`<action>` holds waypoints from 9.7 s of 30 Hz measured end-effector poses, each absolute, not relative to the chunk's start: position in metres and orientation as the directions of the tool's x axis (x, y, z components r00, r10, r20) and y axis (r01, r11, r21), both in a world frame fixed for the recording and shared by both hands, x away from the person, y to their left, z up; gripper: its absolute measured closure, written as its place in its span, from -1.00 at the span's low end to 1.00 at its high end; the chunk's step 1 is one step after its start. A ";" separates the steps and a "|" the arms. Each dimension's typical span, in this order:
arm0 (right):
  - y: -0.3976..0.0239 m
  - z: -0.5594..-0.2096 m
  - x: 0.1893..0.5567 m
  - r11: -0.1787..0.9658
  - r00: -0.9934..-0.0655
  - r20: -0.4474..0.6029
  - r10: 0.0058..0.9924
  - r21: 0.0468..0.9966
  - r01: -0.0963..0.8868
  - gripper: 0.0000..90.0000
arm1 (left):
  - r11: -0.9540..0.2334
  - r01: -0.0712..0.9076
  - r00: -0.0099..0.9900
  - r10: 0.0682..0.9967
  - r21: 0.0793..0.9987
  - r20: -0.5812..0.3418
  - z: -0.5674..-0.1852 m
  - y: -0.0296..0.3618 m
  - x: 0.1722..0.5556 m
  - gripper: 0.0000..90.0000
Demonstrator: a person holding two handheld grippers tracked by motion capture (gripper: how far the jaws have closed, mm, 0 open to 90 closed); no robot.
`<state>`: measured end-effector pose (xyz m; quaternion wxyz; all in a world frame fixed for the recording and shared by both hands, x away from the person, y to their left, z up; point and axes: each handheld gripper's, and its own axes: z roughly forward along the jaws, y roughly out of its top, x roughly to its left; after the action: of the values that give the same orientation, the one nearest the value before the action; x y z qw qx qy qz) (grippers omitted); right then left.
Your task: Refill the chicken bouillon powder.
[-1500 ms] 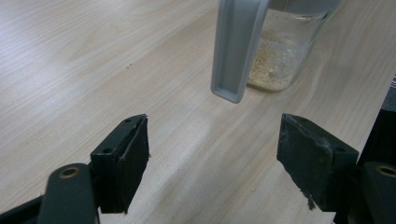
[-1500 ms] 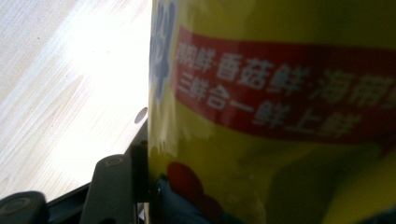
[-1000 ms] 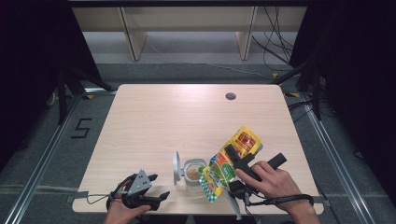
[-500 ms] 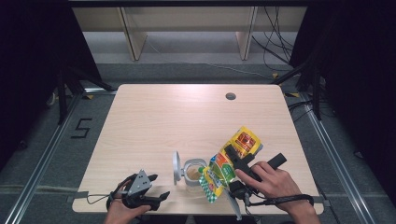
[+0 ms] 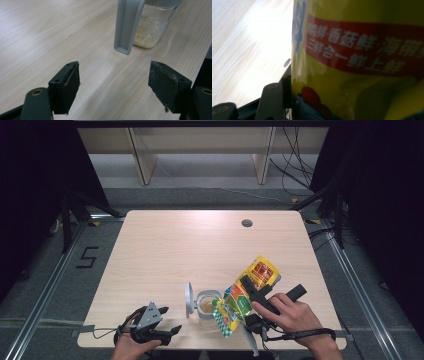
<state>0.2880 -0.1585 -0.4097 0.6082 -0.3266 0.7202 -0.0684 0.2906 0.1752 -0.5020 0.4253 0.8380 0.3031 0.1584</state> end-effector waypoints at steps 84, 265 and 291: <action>-0.165 -0.401 0.274 0.780 -0.048 -0.832 -0.552 -0.496 -0.382 0.01 | -0.469 0.378 0.771 0.637 0.799 0.009 -0.502 0.176 0.291 -0.44; -0.163 -0.405 0.281 0.779 -0.029 -0.835 -0.549 -0.498 -0.380 0.10 | -0.464 0.384 0.766 0.643 0.798 0.006 -0.503 0.177 0.291 -0.44; -0.163 -0.407 0.281 0.780 -0.033 -0.837 -0.547 -0.495 -0.383 0.10 | -0.476 0.370 0.773 0.634 0.798 0.019 -0.502 0.177 0.291 -0.44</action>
<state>0.2812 -0.1626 -0.4065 0.6149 -0.3247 0.7156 -0.0667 0.2914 0.1766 -0.5018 0.4167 0.8444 0.2972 0.1580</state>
